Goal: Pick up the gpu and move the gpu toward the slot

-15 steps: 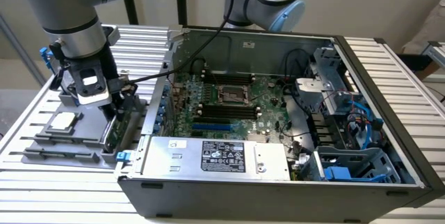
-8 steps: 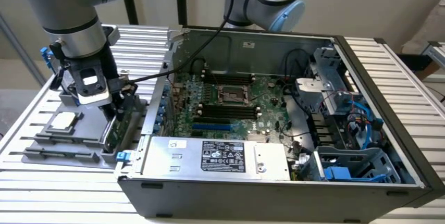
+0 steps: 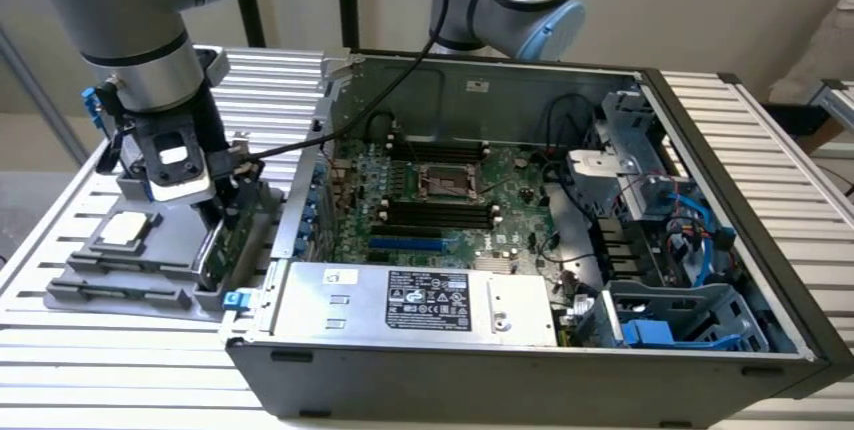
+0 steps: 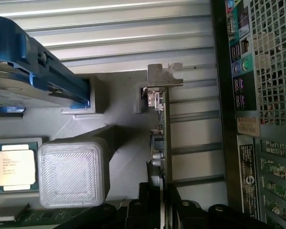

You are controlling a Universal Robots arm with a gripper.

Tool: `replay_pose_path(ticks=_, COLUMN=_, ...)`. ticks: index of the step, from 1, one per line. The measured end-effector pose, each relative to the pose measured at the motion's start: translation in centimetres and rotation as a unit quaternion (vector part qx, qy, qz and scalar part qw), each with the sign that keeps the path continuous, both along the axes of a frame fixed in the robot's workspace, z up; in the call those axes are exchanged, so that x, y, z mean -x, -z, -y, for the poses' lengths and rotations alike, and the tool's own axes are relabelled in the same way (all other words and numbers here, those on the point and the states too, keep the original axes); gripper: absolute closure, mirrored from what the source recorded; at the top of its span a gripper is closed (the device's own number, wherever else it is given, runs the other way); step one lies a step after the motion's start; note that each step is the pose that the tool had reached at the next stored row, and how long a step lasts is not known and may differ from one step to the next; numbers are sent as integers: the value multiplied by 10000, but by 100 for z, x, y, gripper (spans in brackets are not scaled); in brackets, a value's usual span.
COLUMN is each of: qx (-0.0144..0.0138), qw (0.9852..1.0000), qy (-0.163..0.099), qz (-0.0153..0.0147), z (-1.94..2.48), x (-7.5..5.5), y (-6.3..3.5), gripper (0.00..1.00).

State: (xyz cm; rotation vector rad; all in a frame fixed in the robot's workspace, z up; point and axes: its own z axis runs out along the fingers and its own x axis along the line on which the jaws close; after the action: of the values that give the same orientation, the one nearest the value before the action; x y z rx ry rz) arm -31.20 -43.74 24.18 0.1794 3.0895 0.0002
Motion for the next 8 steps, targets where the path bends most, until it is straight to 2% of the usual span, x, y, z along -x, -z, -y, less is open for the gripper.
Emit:
replay_pose_path(ticks=2, qx=-47, qw=10000, qy=-2, qz=-12, z=9, x=0, y=-1, gripper=73)
replay_pose_path(ticks=4, qx=-82, qw=10000, qy=-4, qz=-31, z=18, x=0, y=-1, gripper=73)
replay_pose_path(ticks=8, qx=-133, qw=9999, qy=-10, qz=-101, z=31, x=-1, y=-1, gripper=74)
